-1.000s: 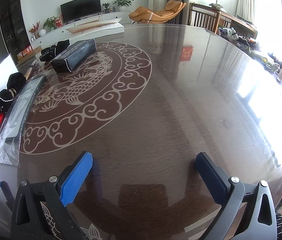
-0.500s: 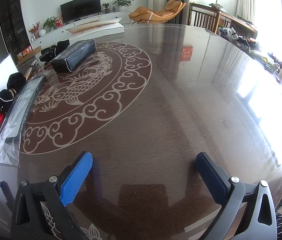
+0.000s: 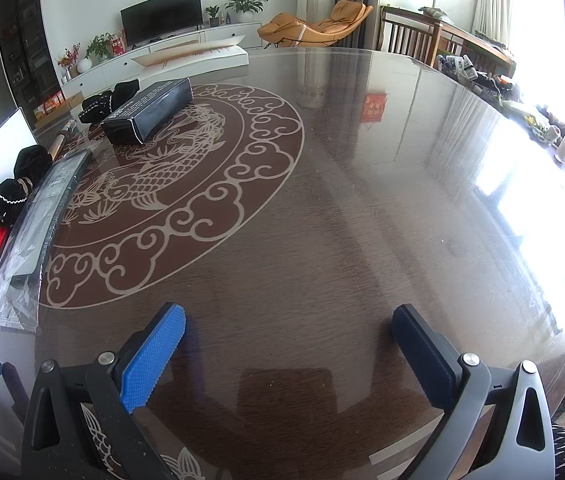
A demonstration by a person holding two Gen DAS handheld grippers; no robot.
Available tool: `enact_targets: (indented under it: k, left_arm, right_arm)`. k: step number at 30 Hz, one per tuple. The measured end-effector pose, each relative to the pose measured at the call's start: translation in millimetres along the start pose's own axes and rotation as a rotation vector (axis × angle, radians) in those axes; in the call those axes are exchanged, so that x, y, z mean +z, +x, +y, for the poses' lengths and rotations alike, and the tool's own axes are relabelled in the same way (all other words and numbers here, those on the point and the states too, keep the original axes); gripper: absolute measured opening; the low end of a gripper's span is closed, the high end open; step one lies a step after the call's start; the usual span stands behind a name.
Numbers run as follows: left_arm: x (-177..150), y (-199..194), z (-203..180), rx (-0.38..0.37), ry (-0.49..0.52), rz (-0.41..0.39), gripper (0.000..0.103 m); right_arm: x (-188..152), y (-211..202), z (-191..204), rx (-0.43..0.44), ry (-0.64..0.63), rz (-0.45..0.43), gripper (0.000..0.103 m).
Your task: Organize objects
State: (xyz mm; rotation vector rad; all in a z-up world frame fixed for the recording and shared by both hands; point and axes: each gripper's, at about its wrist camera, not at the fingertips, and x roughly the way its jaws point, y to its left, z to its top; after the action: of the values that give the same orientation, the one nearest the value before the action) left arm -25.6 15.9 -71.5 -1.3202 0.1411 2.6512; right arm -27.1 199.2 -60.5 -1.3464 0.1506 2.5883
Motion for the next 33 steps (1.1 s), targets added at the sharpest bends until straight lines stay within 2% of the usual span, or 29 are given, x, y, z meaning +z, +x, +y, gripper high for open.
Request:
enact_targets:
  k: [16,18,21,22,26,30,33]
  left_arm:
    - [0,1,0,0.0,0.001,0.002,0.103]
    - [3,1,1,-0.006,0.006,0.018,0.103]
    - [11,1,3,-0.03,0.024,0.093,0.103]
    - [14,-2,4,-0.042,0.024,0.087,0.103]
    - [41,-14,16,-0.03,-0.004,0.015,0.103]
    - [83,7,35,0.013,-0.092,0.032,0.103]
    - [110,40,48,0.034,-0.141,0.076,0.103]
  right_arm:
    - [0,0,0,0.0,0.0,0.0,0.103]
    - [0,0,0,0.0,0.0,0.0,0.103]
    - [0,0,-1,0.0,0.0,0.0,0.103]
    - [0,0,0,0.0,0.0,0.0,0.103]
    - [0,0,-1,0.0,0.0,0.0,0.103]
    - [0,0,-1,0.0,0.0,0.0,0.103]
    - [0,0,-1,0.0,0.0,0.0,0.103]
